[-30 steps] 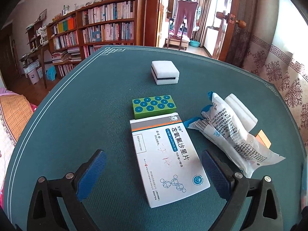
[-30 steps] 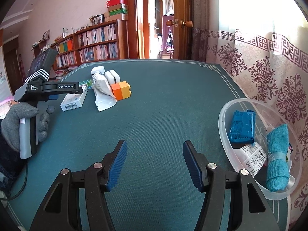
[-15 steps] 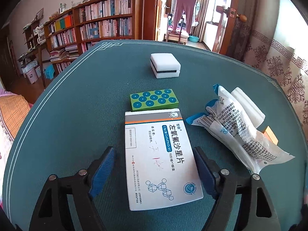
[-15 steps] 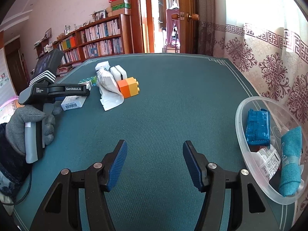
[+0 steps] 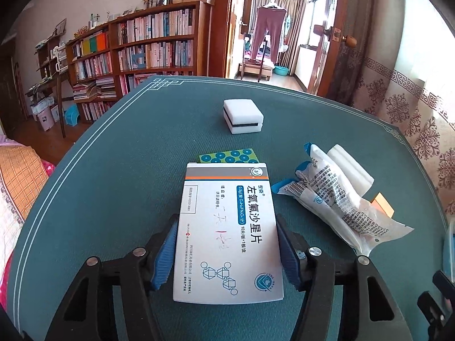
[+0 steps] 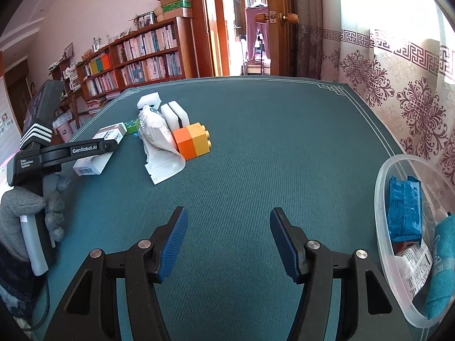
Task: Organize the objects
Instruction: 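Grasp the white medicine box with the left gripper, then grasp the orange-yellow toy block with the right gripper while the left holds the medicine box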
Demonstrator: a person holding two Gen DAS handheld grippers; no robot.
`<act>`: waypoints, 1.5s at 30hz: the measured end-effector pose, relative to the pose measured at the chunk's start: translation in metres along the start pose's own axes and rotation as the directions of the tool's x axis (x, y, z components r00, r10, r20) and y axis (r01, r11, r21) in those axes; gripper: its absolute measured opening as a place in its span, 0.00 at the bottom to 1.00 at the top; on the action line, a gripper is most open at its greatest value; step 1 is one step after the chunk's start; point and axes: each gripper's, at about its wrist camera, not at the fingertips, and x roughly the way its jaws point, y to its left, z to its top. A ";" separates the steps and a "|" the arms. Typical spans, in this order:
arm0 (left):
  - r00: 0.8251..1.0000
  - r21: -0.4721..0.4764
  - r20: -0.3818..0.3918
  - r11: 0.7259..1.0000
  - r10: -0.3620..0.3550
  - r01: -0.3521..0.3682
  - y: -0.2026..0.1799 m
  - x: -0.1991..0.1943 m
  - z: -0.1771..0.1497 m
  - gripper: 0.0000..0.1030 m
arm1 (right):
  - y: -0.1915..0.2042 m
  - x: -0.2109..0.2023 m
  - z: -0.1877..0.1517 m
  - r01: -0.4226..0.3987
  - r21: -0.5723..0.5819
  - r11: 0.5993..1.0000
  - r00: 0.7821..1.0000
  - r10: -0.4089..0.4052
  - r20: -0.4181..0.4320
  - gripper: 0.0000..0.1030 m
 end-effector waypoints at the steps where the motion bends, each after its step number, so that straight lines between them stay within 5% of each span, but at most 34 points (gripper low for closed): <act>1: 1.000 -0.001 0.007 1.000 0.000 0.000 0.000 -0.002 0.000 0.64 | 0.001 0.005 0.003 0.006 -0.003 1.000 1.000 -0.006 -0.002 0.60; 17: 1.000 -0.056 0.027 0.998 0.013 -0.012 0.014 -0.008 0.004 0.64 | 0.027 0.088 0.050 -0.024 0.006 1.000 0.996 0.024 -0.086 0.61; 27: 1.000 -0.064 0.018 0.998 0.002 -0.001 0.016 -0.007 0.002 0.64 | 0.043 0.088 0.048 -0.083 -0.036 0.996 0.992 0.079 -0.096 0.63; 45: 1.000 -0.069 0.013 0.998 -0.003 0.004 0.013 -0.006 0.003 0.64 | 0.016 0.083 0.048 -0.001 0.055 0.998 0.997 0.005 -0.072 0.63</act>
